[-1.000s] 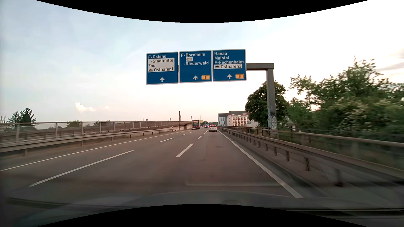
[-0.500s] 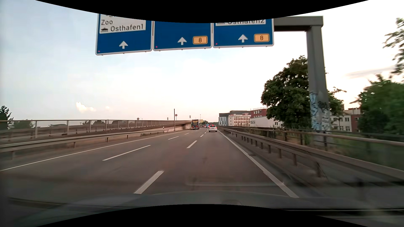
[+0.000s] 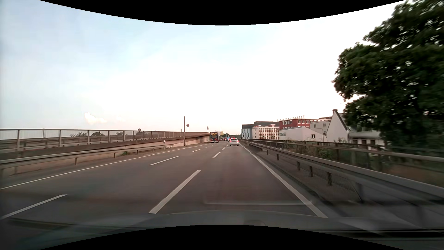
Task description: Follow the waypoints while adhering to traffic rules and regulations
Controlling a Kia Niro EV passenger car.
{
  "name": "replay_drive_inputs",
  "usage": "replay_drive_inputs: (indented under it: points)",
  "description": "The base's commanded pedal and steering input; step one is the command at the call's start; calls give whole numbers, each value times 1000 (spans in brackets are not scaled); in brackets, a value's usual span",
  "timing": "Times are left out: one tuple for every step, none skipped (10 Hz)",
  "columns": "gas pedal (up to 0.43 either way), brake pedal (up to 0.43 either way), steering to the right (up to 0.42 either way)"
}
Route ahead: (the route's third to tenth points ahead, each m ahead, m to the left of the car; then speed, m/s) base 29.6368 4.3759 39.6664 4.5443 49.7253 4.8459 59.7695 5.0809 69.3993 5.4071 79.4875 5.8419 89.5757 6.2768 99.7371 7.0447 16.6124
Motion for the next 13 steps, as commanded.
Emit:
replay_drive_inputs:
  points:
    - [0,177,-7]
    - [0,183,-7]
    - [0,189,-6]
    - [0,189,-6]
    - [0,189,-5]
    - [0,195,-5]
    - [0,195,-5]
    - [0,195,-5]
    - [0,195,-5]
    - [0,195,-5]
    - [0,195,-5]
    - [0,195,-5]
    - [0,195,-5]
